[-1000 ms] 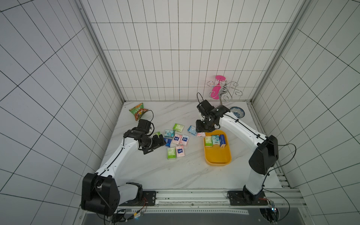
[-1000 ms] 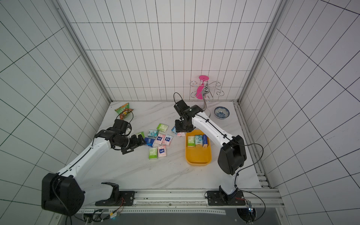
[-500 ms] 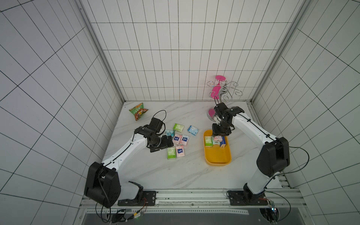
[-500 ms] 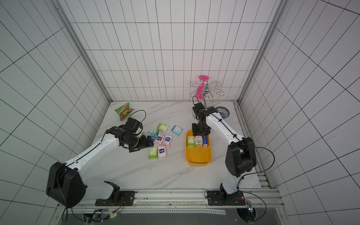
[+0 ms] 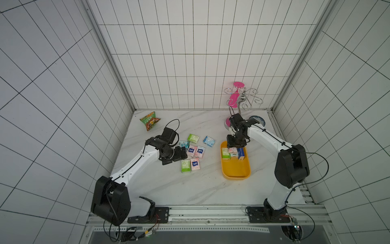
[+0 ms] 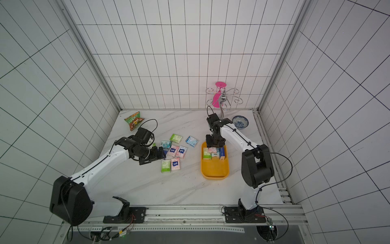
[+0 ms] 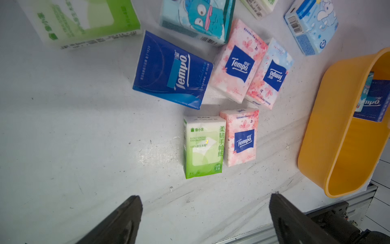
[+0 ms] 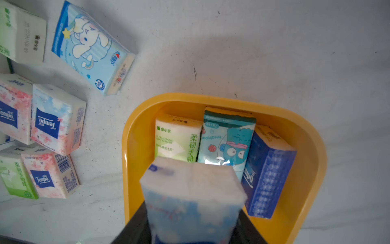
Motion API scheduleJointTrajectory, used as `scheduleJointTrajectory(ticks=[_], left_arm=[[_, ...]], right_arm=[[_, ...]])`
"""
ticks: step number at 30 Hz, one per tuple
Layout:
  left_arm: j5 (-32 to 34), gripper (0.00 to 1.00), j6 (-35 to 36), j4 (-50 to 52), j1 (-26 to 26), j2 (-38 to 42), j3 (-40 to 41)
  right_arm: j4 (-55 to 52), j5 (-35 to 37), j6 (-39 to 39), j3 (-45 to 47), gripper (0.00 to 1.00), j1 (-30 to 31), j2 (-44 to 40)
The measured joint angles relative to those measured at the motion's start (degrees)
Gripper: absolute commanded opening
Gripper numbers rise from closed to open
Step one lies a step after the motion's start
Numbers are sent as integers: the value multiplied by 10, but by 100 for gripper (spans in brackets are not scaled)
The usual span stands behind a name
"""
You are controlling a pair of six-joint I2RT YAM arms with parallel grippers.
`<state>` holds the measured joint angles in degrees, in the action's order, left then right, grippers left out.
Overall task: Put the pocket tissues into the storage box
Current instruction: Place the pocket tissues in the storage box.
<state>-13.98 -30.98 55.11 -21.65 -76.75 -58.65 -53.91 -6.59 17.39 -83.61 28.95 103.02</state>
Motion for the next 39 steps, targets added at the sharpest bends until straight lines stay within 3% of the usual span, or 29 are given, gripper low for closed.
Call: scheduleJointTrajectory(ticks=[11, 24, 39], left_arm=[[16, 97, -8, 1, 0, 23, 7], [25, 97, -14, 2, 0, 34, 11], [12, 98, -45, -15, 24, 34, 17]], right_arm=[[39, 8, 0, 1, 52, 27, 49], [48, 19, 2, 1, 63, 33, 61], [32, 13, -26, -12, 63, 35, -11]])
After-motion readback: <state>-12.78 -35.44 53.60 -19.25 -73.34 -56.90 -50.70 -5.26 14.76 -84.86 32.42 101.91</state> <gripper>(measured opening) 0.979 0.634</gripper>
